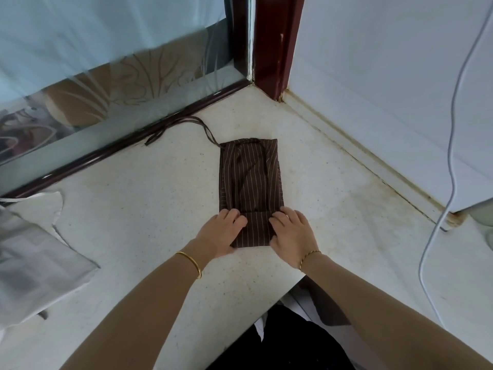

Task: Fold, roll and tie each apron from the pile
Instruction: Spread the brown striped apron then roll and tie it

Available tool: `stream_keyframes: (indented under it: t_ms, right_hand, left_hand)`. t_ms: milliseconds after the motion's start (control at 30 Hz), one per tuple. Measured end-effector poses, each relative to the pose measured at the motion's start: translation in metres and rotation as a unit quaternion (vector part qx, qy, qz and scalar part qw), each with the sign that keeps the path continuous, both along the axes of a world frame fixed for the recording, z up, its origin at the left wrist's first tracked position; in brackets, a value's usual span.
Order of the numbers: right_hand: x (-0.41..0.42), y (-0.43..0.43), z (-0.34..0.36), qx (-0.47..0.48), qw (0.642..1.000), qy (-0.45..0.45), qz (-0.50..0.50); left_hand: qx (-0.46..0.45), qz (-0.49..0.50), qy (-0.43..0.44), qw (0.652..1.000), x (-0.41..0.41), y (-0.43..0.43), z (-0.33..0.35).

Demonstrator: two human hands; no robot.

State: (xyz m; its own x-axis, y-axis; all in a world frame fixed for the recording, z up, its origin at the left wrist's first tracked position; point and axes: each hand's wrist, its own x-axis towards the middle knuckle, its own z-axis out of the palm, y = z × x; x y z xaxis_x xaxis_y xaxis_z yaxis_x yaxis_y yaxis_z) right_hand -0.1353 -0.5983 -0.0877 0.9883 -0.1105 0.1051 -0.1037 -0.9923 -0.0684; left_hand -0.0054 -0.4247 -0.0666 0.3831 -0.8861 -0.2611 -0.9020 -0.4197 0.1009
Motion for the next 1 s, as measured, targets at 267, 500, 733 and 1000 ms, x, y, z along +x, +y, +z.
stream_keyframes:
  t_ms: [267, 500, 733, 1000]
  right_hand:
    - [0.0, -0.006, 0.006, 0.085, 0.99, 0.112, -0.024]
    - [0.019, -0.026, 0.031, 0.321, 0.921, 0.127, -0.182]
    - [0.028, -0.028, 0.015, 0.348, 0.89, 0.178, -0.233]
    - [0.046, -0.02, 0.016, 0.225, 0.909, 0.221, -0.272]
  left_hand:
    - [-0.07, 0.1, 0.14, 0.983, 0.008, -0.001, 0.013]
    - [-0.133, 0.313, 0.318, 0.885, 0.015, 0.004, 0.012]
    - [-0.107, 0.42, 0.437, 0.788, 0.01, 0.011, 0.005]
    - [-0.133, 0.432, 0.353, 0.819, 0.012, 0.002, 0.001]
